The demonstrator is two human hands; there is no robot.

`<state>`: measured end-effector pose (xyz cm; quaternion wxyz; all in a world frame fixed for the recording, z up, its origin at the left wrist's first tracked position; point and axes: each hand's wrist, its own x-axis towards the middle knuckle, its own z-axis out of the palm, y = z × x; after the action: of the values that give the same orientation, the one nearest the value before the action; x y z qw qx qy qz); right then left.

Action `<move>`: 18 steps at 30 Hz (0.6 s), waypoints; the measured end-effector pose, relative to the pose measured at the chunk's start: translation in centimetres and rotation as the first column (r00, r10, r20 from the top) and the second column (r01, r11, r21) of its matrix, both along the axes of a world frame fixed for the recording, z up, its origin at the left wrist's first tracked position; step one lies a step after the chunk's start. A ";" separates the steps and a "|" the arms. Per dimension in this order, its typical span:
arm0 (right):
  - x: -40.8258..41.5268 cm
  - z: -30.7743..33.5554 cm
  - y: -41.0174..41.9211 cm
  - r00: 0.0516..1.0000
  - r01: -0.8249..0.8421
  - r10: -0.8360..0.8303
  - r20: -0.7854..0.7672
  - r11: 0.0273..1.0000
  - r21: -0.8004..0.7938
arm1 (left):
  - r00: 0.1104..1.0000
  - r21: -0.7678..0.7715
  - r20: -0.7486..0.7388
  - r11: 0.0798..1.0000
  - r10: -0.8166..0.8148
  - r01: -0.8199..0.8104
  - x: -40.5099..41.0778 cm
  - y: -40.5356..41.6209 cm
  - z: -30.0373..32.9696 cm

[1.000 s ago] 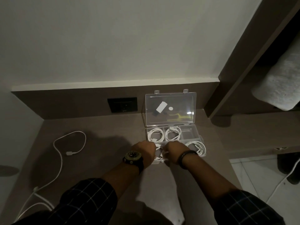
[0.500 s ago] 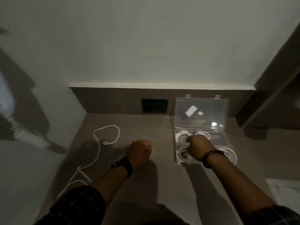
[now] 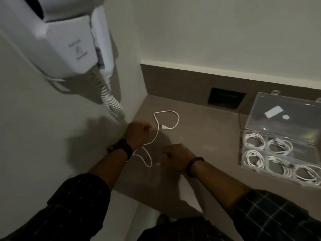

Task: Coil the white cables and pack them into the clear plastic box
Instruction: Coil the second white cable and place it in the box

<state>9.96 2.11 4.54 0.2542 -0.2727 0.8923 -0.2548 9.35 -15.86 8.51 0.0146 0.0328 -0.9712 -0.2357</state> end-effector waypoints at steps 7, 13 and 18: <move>1.7 -1.2 -5.0 0.986 0.160 -0.166 -0.012 0.967 -0.201 | 0.969 0.455 0.243 0.888 -0.043 -0.075 4.3 -2.8 -0.8; -2.6 1.9 -2.1 0.804 0.595 -0.486 0.343 0.654 -0.468 | 0.966 0.141 0.229 0.978 0.117 -0.152 2.8 -4.7 -1.9; -3.7 5.6 -0.2 0.807 0.585 -0.366 0.464 0.606 -0.539 | 0.991 0.317 -0.087 0.940 -0.104 0.127 0.0 -0.5 0.7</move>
<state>6.29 1.94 10.19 0.1980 -0.0503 0.7316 -0.6505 9.35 -16.35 9.26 0.0288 -0.0304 -0.9188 -0.3926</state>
